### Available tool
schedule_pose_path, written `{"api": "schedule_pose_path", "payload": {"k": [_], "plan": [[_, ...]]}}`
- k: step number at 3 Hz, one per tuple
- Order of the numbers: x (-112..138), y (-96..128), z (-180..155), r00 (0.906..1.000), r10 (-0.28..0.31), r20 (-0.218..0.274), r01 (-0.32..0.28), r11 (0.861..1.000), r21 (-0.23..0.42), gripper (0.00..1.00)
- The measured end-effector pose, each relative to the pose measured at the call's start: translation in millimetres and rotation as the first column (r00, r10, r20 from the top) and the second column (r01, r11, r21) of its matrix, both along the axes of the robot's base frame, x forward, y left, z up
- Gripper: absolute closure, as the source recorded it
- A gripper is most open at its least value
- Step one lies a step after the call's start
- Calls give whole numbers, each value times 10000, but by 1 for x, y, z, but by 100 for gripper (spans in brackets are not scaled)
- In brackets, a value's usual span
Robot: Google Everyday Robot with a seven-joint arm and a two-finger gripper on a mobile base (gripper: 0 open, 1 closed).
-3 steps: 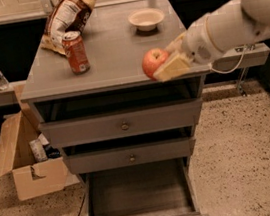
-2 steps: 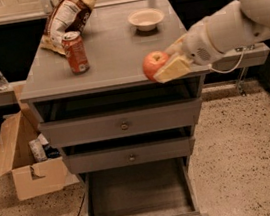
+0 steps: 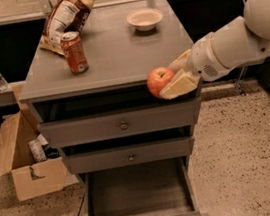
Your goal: Place apple into bottom drawer
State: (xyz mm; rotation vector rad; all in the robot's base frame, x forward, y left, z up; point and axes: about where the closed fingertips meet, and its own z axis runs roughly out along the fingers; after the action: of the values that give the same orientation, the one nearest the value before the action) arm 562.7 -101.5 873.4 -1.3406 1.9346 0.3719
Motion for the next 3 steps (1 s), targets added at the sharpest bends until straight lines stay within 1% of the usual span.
{"api": "schedule_pose_path", "payload": {"k": [1,2,3], "plan": [[-44,2,-46,9982,525,-280,-529,9985,-141,100],[-80,-8,-106,9975,318,-623,-303,9992,245,100],[-80,-8,-106,9975,318,-625,-303,9992,247,100]]}}
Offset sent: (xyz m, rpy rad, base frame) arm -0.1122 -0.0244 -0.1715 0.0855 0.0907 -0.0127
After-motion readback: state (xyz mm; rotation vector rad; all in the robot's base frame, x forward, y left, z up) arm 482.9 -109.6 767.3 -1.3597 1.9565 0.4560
